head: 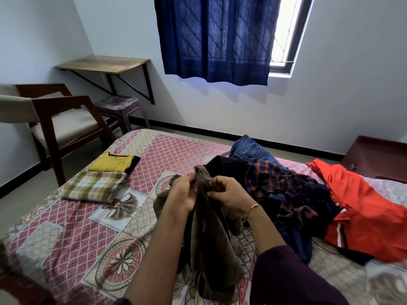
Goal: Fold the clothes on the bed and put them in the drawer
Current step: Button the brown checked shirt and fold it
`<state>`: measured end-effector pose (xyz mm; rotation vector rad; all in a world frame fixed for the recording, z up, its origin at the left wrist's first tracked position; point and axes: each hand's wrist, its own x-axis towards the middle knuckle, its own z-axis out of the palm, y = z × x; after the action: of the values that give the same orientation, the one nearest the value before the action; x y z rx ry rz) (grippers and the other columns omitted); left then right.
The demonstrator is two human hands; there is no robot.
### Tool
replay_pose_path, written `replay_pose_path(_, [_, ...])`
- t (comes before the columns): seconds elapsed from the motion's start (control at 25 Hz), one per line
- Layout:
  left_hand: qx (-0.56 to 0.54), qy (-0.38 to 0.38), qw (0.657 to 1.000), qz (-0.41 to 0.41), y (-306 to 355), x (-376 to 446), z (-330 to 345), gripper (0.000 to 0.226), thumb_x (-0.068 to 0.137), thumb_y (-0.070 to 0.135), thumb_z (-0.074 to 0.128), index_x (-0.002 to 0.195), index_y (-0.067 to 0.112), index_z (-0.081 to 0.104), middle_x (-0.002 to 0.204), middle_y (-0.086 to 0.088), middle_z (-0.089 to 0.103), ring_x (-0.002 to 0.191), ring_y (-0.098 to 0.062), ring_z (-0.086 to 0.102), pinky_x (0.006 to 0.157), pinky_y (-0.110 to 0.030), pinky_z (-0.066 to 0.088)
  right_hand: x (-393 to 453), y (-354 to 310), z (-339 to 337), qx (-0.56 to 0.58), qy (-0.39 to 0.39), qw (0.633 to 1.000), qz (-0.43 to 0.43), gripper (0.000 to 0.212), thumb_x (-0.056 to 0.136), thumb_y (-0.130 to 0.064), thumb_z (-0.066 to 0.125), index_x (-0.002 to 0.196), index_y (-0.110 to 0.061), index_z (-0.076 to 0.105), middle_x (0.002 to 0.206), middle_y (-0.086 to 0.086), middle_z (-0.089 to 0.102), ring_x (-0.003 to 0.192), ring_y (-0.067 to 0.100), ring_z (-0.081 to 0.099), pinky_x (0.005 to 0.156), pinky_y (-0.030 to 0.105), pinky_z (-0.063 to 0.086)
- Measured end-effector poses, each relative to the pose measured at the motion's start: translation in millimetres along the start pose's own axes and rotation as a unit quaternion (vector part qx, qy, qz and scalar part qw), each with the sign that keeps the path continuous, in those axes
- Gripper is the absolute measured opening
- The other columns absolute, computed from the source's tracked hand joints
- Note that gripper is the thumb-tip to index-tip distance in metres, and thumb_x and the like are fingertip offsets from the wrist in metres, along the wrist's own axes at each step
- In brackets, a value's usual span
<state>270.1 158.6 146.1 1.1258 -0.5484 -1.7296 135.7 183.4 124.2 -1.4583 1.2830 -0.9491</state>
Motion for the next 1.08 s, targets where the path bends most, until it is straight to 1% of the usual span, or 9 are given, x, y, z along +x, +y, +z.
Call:
replay_pose_path(0.08, [-0.033,-0.029,0.999,0.021,18,-2,13,0.031,0.100,0.018,0.039,0.076,0.005,0.056,0.050,0.000,0.058,0.044,-0.009,0.057,0.047,-0.021,0.050,1,-6,2,0.045,0.043,0.998,-0.033,0.009,0.087,-0.004,0.063,0.093,-0.011,0.065,0.089,0.009,0.069,0.079,0.012,0.064,0.077,0.030,0.055])
replay_pose_path(0.16, [-0.059,-0.059,0.995,0.052,31,-6,31,0.026,0.098,0.015,0.043,0.081,0.004,0.058,0.059,-0.003,0.062,0.047,-0.009,0.060,0.047,-0.019,0.051,2,-19,6,0.231,0.076,0.969,-0.051,0.014,0.091,0.000,0.053,0.096,-0.008,0.064,0.085,0.004,0.070,0.075,0.011,0.066,0.072,0.025,0.057])
replay_pose_path(0.24, [-0.012,-0.065,0.994,0.086,30,-9,44,0.015,0.096,0.005,0.047,0.089,0.006,0.060,0.075,-0.008,0.064,0.058,-0.011,0.064,0.054,-0.019,0.053,4,-28,8,0.327,0.097,0.938,-0.065,0.019,0.092,0.002,0.048,0.091,-0.008,0.063,0.078,0.001,0.069,0.070,0.010,0.064,0.067,0.021,0.055])
replay_pose_path(0.4, [0.179,-0.003,0.969,0.173,1,-12,35,0.019,0.089,-0.003,0.056,0.089,0.015,0.060,0.089,-0.004,0.067,0.083,-0.015,0.065,0.069,-0.017,0.054,-1,-22,15,0.421,0.115,0.900,0.003,0.020,0.094,-0.003,0.045,0.087,-0.008,0.063,0.074,0.008,0.066,0.065,0.016,0.064,0.064,0.025,0.055])
replay_pose_path(0.52, [0.172,-0.014,0.973,0.155,-17,-9,24,0.019,0.085,0.007,0.066,0.099,0.016,0.057,0.104,-0.007,0.064,0.097,-0.018,0.063,0.082,-0.027,0.055,2,-17,12,0.513,0.125,0.847,0.063,0.025,0.098,-0.007,0.037,0.101,-0.003,0.061,0.083,0.013,0.067,0.072,0.021,0.066,0.068,0.029,0.056])
replay_pose_path(0.64, [0.210,-0.019,0.962,0.175,-40,-6,11,0.029,0.085,0.020,0.068,0.110,0.015,0.054,0.110,-0.005,0.061,0.103,-0.017,0.060,0.089,-0.030,0.053,5,-13,8,0.568,0.117,0.810,0.089,0.033,0.100,-0.015,0.033,0.114,0.001,0.059,0.094,0.016,0.067,0.082,0.023,0.066,0.078,0.032,0.055])
replay_pose_path(0.8, [0.274,-0.077,0.936,0.208,-74,-3,-7,0.018,0.098,0.014,0.047,0.112,0.014,0.057,0.107,-0.004,0.063,0.100,-0.015,0.061,0.088,-0.023,0.050,4,-4,-2,0.602,0.142,0.780,0.100,0.043,0.101,-0.021,0.033,0.087,-0.001,0.069,0.075,0.011,0.070,0.065,0.018,0.068,0.065,0.026,0.057])
replay_pose_path(1.0, [0.342,-0.062,0.934,0.088,-89,13,-16,0.018,0.098,0.014,0.047,0.107,0.013,0.063,0.110,-0.014,0.066,0.107,-0.029,0.061,0.095,-0.042,0.048,-1,-1,-9,0.596,0.158,0.781,0.103,0.036,0.100,-0.023,0.035,0.092,-0.002,0.064,0.074,0.008,0.069,0.068,0.018,0.066,0.071,0.028,0.054])
replay_pose_path(1.08, [0.418,-0.075,0.897,0.123,-93,13,-18,0.022,0.096,0.012,0.051,0.112,0.005,0.064,0.111,-0.014,0.067,0.105,-0.026,0.062,0.093,-0.038,0.049,-4,-1,-11,0.613,0.162,0.767,0.095,0.038,0.100,-0.021,0.035,0.088,-0.001,0.066,0.072,0.009,0.070,0.064,0.017,0.069,0.063,0.025,0.057])
